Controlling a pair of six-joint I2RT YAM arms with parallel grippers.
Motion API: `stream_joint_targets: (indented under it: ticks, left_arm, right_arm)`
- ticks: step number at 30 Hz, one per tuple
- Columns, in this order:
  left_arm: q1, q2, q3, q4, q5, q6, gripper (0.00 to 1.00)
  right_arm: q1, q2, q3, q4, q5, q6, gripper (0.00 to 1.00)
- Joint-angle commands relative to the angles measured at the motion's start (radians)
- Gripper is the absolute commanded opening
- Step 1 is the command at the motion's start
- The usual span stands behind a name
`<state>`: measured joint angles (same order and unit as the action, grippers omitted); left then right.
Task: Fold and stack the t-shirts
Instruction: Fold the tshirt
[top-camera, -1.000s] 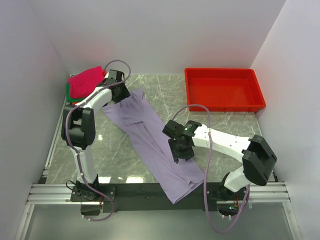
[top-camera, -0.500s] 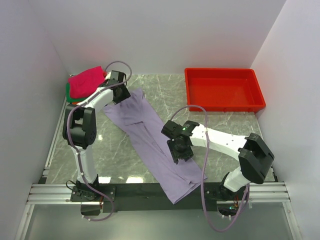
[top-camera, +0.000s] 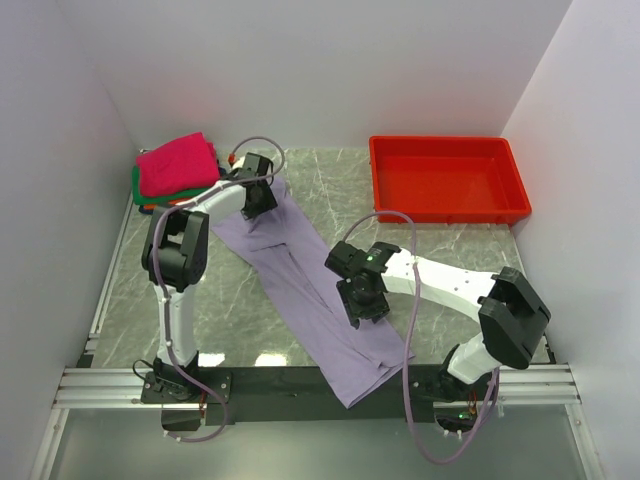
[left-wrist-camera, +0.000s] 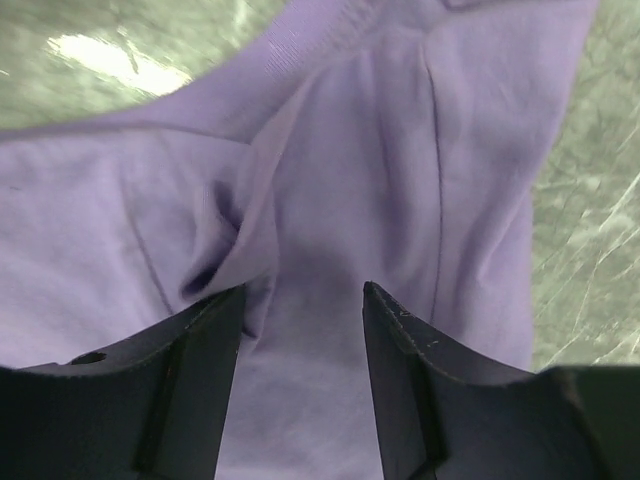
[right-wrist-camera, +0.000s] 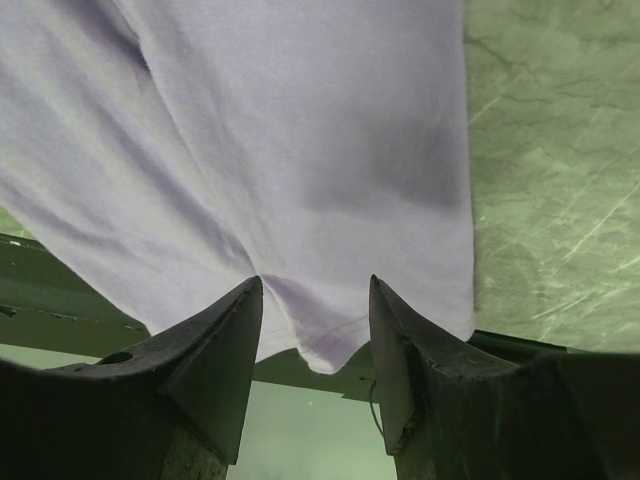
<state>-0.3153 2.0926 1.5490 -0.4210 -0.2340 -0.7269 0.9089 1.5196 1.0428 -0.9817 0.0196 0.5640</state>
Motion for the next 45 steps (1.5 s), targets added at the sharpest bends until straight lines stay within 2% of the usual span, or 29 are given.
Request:
stream_joint_targets:
  ticks: [1,8,15,23,31,40,43,45]
  left_arm:
    - [-0.034,0.024,0.058,0.031,0.015,0.000,0.56]
    - [-0.054,0.023,0.128,0.008,0.018,0.003,0.58]
    - [0.036,-0.107,0.053,0.031,0.012,-0.008,0.60]
    - [0.053,-0.059,0.059,-0.002,0.015,0.015,0.60]
    - [0.055,0.012,0.086,-0.022,0.042,0.003,0.49]
    - [0.058,0.030,0.068,-0.019,0.036,-0.019,0.48]
    - [0.059,0.037,0.071,-0.021,0.035,-0.019,0.39]
    - [0.059,0.035,0.069,-0.019,0.027,-0.019,0.27]
  right_arm:
    - [-0.010,-0.038,0.000,-0.014,0.029,-0.015,0.54]
    - [-0.012,-0.013,0.016,-0.020,0.026,-0.041,0.54]
    - [-0.013,-0.006,0.010,-0.020,0.023,-0.049,0.54]
    - [-0.013,0.017,0.020,-0.020,0.020,-0.072,0.53]
    - [-0.021,0.016,0.014,-0.022,0.026,-0.078,0.51]
    - [-0.033,0.024,0.016,-0.025,0.025,-0.087,0.50]
    - [-0.036,0.030,0.019,-0.026,0.026,-0.090,0.49]
    - [-0.036,0.034,0.022,-0.028,0.026,-0.090,0.49]
